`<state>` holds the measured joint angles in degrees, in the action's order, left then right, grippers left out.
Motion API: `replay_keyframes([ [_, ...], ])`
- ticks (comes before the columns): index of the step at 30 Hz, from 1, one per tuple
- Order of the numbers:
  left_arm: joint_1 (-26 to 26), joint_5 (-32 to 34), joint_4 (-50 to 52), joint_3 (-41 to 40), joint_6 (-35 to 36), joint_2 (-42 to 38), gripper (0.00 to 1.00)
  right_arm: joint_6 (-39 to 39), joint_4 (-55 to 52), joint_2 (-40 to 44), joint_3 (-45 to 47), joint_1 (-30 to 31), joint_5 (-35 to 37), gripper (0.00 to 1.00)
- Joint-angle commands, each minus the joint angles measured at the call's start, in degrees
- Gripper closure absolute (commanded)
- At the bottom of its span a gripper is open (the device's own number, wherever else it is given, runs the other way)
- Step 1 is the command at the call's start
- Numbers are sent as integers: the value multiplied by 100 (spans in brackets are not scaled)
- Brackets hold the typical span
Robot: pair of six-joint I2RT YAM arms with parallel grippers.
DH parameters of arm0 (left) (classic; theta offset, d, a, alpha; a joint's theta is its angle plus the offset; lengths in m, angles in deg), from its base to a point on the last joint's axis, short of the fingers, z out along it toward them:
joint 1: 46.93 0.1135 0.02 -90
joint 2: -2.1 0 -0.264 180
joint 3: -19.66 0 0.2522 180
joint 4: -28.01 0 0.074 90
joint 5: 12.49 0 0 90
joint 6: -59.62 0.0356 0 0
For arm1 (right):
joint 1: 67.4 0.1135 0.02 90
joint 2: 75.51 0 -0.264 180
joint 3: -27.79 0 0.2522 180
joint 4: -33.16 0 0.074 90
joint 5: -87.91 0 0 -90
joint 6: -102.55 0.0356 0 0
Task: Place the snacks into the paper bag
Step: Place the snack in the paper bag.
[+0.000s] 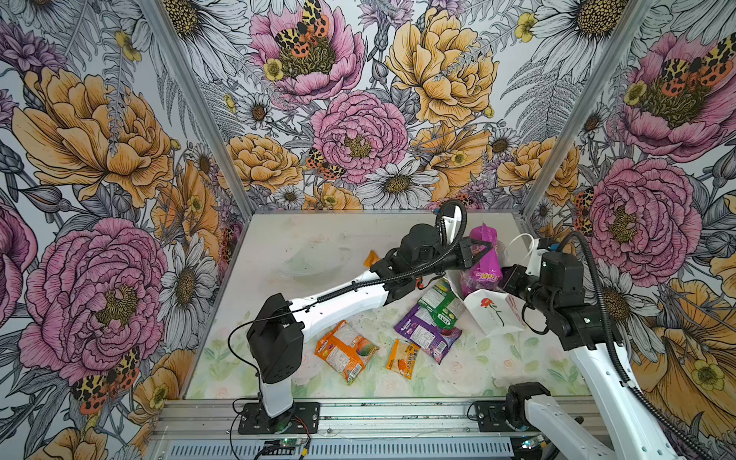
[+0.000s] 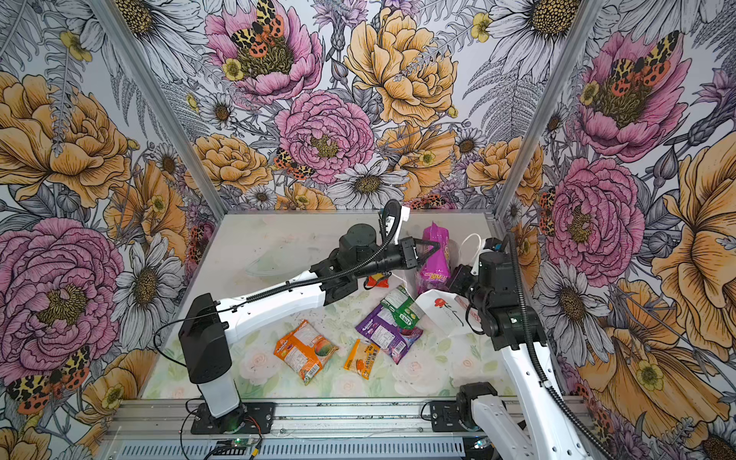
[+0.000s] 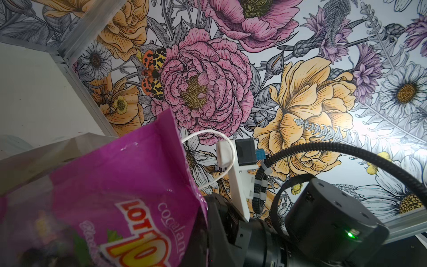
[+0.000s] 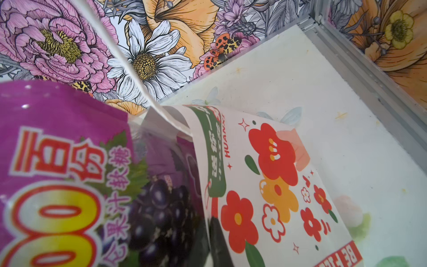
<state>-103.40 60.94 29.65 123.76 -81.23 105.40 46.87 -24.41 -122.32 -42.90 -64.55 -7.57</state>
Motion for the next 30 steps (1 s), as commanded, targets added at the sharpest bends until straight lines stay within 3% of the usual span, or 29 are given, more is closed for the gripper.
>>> replay_keyframes([
  [1,125,17,-700,481,156,-48,100,133,189,150,74,-379,-618,100],
  [6,294,-235,-695,1034,-218,620,100,188,191,208,94,-1005,-1158,100],
  [17,53,-457,-214,1961,-386,1368,100,237,198,266,255,-1412,-1069,100],
  [30,-367,-668,81,2291,-509,1316,100,209,172,438,416,-1682,-714,100],
])
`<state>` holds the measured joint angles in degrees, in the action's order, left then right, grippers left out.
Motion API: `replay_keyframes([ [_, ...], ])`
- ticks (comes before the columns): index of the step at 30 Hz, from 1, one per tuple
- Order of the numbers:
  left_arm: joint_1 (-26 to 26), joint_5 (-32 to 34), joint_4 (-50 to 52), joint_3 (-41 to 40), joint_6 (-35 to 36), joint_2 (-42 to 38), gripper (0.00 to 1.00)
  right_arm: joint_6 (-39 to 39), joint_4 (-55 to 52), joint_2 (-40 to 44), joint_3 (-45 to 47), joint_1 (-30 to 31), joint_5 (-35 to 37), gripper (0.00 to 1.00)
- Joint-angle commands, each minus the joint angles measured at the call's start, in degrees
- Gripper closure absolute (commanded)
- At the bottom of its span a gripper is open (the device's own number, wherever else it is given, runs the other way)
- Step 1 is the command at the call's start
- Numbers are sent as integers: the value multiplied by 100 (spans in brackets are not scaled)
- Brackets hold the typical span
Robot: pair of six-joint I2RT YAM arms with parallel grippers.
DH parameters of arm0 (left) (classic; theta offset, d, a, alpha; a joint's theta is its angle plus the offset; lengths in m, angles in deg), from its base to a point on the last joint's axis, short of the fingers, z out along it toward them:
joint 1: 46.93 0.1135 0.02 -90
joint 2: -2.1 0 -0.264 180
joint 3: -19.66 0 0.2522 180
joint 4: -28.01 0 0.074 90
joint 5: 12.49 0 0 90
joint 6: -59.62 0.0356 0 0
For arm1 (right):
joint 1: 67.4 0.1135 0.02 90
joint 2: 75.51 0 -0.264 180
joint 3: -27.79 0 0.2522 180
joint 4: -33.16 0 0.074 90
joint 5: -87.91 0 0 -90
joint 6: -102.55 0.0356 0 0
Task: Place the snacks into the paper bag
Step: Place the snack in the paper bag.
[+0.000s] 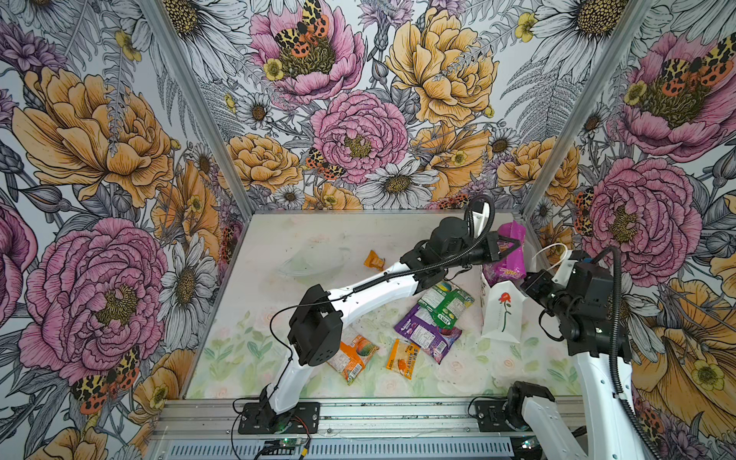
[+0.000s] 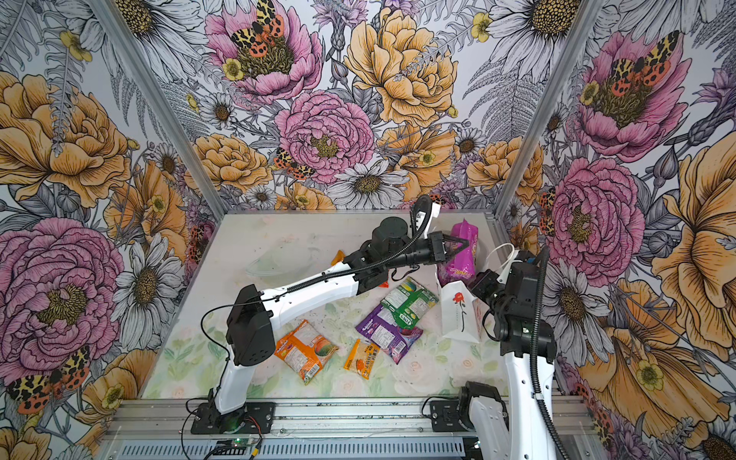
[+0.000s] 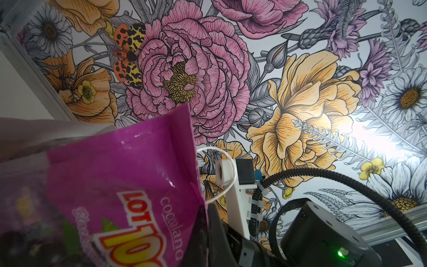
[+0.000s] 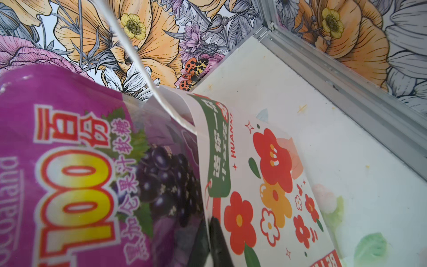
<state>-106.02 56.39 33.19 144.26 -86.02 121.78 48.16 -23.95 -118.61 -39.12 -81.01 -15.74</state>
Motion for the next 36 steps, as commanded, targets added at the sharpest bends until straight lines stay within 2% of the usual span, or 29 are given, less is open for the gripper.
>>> replay_keyframes([
  [1,-119,-180,-162,261,27,-339,100,76,134,93,41,-43,116,100],
  [6,-82,86,296,269,172,-307,100,43,57,279,-1,-63,310,100],
  [12,-8,720,1504,502,583,-207,100,9,16,337,-8,-63,393,100],
  [15,-24,967,2437,1043,931,6,100,-9,20,321,-19,-63,363,100],
  [20,-114,1179,4178,2533,1691,660,100,-84,17,302,-64,-48,291,100],
  [25,-251,1469,5406,3715,2274,1244,100,-130,-15,198,-181,130,197,100],
  [32,-331,1760,5664,3714,2555,1231,100,-178,-119,100,-509,641,464,100],
  [36,-376,2028,5779,3631,2710,1129,88,-187,-139,34,-594,880,603,100],
])
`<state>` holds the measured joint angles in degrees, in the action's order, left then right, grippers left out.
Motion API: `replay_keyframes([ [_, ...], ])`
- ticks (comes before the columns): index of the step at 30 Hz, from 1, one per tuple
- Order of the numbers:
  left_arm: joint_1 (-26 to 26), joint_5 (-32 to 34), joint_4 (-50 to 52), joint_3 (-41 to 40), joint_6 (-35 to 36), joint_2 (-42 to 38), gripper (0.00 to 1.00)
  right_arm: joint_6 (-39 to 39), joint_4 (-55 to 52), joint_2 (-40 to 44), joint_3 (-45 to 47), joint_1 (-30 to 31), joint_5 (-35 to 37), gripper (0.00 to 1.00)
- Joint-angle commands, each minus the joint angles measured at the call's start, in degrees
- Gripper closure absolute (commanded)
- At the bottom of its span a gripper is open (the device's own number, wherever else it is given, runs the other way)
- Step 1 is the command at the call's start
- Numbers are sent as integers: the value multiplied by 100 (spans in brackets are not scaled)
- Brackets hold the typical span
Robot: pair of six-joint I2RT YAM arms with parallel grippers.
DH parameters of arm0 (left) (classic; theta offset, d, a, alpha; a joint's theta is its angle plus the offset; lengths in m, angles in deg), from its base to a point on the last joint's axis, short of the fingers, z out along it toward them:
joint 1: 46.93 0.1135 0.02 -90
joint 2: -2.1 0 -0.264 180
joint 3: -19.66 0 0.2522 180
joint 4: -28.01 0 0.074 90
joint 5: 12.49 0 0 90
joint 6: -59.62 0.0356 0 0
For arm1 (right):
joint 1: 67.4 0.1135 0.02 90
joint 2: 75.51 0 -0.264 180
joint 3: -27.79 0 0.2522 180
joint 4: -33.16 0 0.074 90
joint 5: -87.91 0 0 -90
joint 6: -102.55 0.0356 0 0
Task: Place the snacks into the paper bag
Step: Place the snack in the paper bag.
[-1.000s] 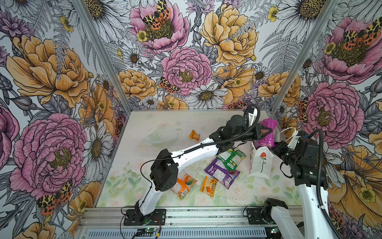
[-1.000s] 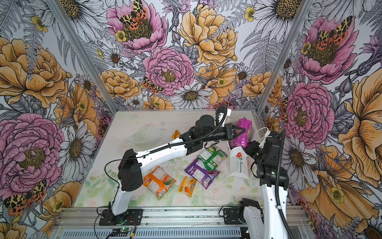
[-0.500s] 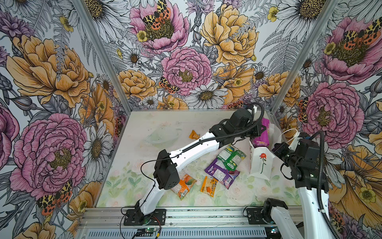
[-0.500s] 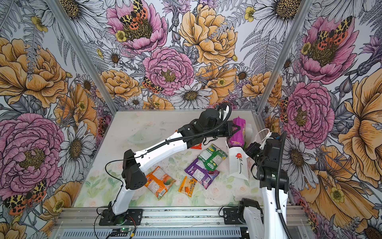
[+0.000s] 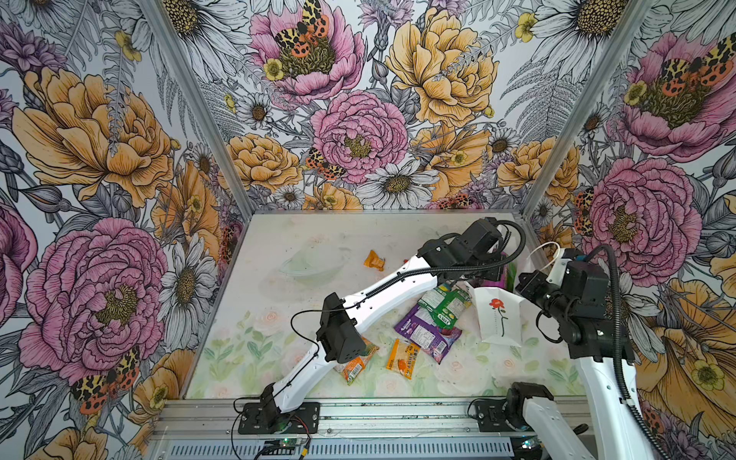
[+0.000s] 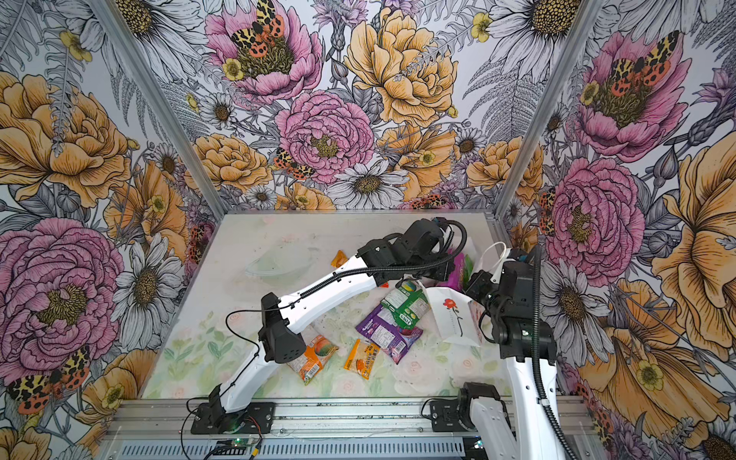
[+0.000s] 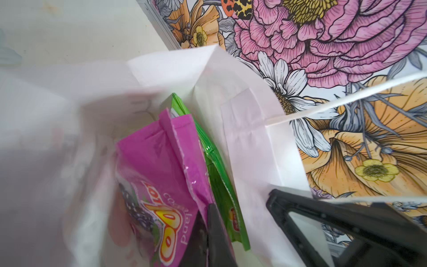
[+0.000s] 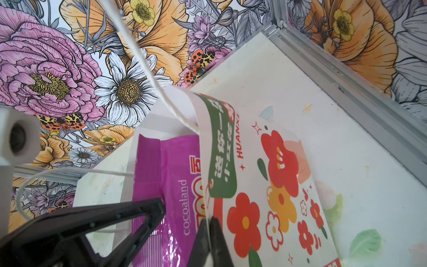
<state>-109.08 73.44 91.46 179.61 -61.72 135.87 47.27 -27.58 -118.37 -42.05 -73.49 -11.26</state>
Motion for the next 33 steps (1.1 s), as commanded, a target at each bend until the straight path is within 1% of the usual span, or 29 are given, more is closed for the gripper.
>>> replay_keyframes([
  [1,-78,394,-48,35,323,-336,83,-105,218,-11,-307,176,182,100],
  [2,-91,469,-48,-16,358,-384,76,-108,215,-28,-315,220,210,100],
  [5,-141,657,-61,-178,476,-581,65,-164,194,-65,-343,344,287,100],
  [11,-191,1126,-94,-671,600,-1108,56,-290,147,-167,-376,540,445,100],
  [15,-197,1169,-532,-1405,593,-1589,54,-350,135,-206,-378,617,538,100],
  [18,-182,1199,-905,-2076,576,-2028,52,-417,106,-228,-404,673,598,100],
  [21,-127,1239,-1521,-3138,562,-2731,49,-527,51,-250,-413,729,666,100],
  [22,-104,1253,-1785,-3559,604,-3121,46,-585,32,-252,-400,761,703,100],
  [26,-91,1933,-1923,-4688,863,-4172,40,-781,5,-251,-276,845,807,100],
  [30,81,2188,-2111,-5878,854,-5326,37,-860,12,-207,-146,864,925,100],
  [33,288,2504,-2115,-6720,740,-6191,33,-884,59,-123,-69,881,989,100],
])
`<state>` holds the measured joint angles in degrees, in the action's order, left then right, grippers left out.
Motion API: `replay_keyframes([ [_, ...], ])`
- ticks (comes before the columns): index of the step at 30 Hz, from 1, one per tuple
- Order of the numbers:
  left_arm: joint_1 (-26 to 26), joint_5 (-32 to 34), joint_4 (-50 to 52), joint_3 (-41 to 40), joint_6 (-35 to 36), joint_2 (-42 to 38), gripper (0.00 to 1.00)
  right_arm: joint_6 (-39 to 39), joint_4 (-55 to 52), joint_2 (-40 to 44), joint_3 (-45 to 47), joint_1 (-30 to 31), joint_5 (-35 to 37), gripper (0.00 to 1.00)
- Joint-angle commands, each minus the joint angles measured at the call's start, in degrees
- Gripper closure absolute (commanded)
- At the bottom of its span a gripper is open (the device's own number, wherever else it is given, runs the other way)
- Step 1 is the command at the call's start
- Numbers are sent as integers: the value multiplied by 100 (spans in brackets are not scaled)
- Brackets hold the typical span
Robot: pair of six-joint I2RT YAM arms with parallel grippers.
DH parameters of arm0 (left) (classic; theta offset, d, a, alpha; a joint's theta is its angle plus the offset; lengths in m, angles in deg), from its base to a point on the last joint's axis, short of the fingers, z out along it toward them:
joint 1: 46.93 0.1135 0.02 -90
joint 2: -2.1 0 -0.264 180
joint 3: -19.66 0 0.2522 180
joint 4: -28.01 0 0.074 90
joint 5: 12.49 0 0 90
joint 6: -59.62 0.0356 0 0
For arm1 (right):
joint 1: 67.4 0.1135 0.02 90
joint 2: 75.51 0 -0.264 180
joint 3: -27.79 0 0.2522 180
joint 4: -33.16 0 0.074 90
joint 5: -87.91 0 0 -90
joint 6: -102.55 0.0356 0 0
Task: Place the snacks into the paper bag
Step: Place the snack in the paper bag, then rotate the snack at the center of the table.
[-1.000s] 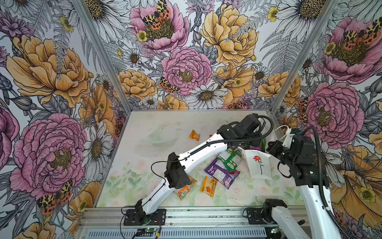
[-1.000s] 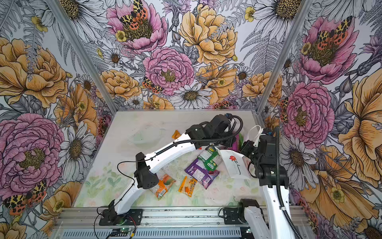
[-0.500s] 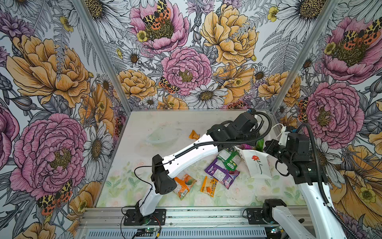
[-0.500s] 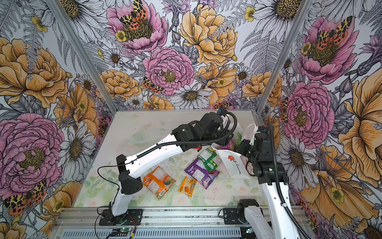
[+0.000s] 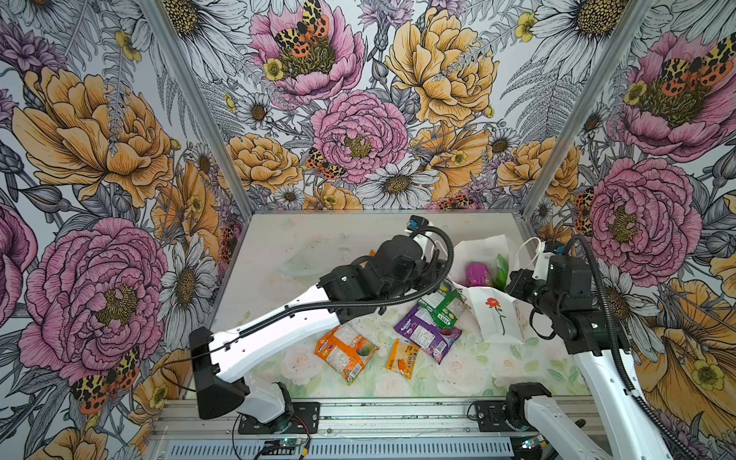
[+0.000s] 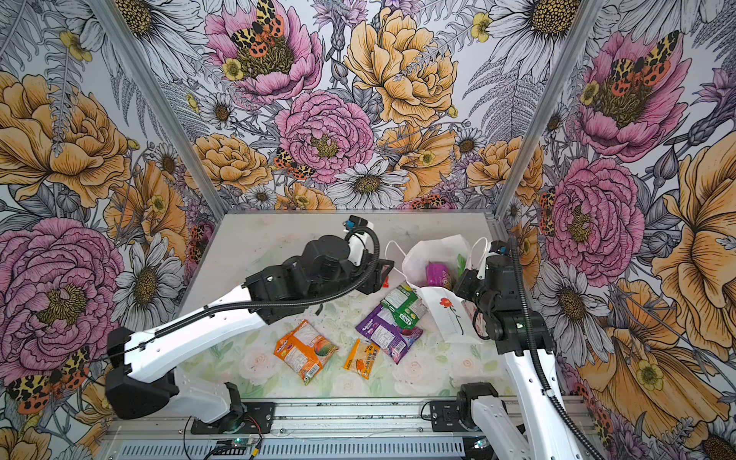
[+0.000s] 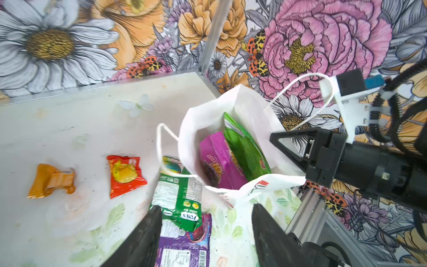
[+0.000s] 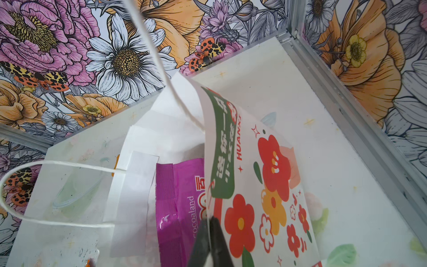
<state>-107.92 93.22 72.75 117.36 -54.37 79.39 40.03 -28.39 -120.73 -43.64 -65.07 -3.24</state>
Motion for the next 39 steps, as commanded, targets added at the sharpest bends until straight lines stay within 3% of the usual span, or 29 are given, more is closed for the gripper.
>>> replay_keyframes([
  [1,274,599,-211,-786,-59,-810,32,-164,192,160,131,39,198,100],
  [10,1335,186,825,-2630,-1134,-2241,29,-138,360,302,431,40,161,100],
  [13,1790,5,1168,-3124,-1243,-2370,27,-122,401,353,473,44,166,100],
  [17,2450,-1027,705,-4091,-1422,-2632,25,-125,411,405,469,37,150,100],
  [22,2649,-1229,806,-4715,-1727,-2553,25,-121,433,465,490,46,132,100],
  [24,2493,-1198,891,-4915,-1954,-2529,24,-114,437,469,494,42,124,100],
  [29,943,40,1522,-5359,-3559,-2955,17,-98,479,478,518,35,141,100],
  [33,437,80,1613,-5666,-4228,-3102,10,-85,525,478,525,44,148,100],
  [39,-141,0,1299,-5746,-4669,-2744,9,-83,538,491,555,33,163,100],
])
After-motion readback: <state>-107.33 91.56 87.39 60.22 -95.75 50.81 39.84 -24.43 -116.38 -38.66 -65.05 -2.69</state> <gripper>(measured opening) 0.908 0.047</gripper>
